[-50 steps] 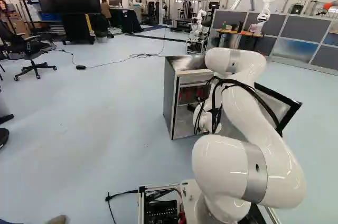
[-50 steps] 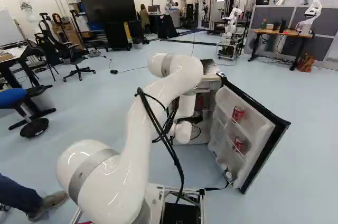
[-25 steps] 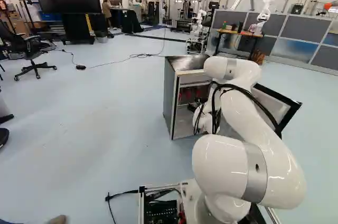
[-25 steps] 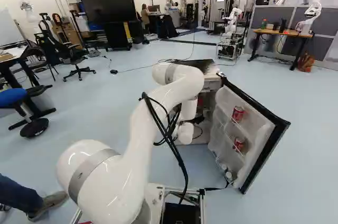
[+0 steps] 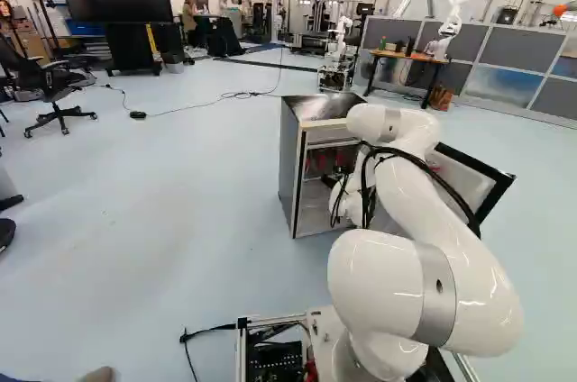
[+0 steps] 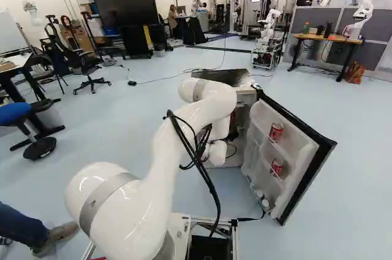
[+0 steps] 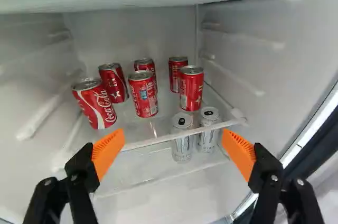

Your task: Grab a drink from the fridge

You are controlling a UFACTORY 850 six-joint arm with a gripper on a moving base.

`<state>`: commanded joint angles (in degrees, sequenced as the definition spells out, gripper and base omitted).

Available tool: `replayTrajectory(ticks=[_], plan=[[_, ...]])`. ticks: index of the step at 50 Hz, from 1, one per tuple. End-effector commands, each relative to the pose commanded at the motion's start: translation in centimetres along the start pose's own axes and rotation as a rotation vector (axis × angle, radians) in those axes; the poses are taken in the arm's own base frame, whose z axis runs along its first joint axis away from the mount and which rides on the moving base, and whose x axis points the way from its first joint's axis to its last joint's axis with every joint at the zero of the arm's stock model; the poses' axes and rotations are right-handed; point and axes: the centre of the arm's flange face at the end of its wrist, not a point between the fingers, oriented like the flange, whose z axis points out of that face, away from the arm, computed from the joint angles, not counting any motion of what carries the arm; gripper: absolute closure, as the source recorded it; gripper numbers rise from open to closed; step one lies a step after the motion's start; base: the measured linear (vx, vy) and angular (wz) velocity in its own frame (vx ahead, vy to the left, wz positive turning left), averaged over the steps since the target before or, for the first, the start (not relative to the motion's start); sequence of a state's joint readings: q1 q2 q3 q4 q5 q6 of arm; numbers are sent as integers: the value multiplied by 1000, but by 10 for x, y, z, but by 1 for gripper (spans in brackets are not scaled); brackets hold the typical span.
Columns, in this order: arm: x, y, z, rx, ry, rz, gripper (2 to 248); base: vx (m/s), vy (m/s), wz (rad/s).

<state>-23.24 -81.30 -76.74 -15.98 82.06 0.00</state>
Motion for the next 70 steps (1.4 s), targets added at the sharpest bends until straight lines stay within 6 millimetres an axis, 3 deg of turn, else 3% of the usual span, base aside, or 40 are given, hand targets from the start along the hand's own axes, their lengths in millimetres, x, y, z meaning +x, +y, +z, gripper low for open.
replayTrajectory(ticks=[29, 70], plan=[[-7, 10, 38, -2, 73, -21, 3, 0, 0, 0], [-18, 9, 77, 11, 114, -45, 3, 0, 0, 0]])
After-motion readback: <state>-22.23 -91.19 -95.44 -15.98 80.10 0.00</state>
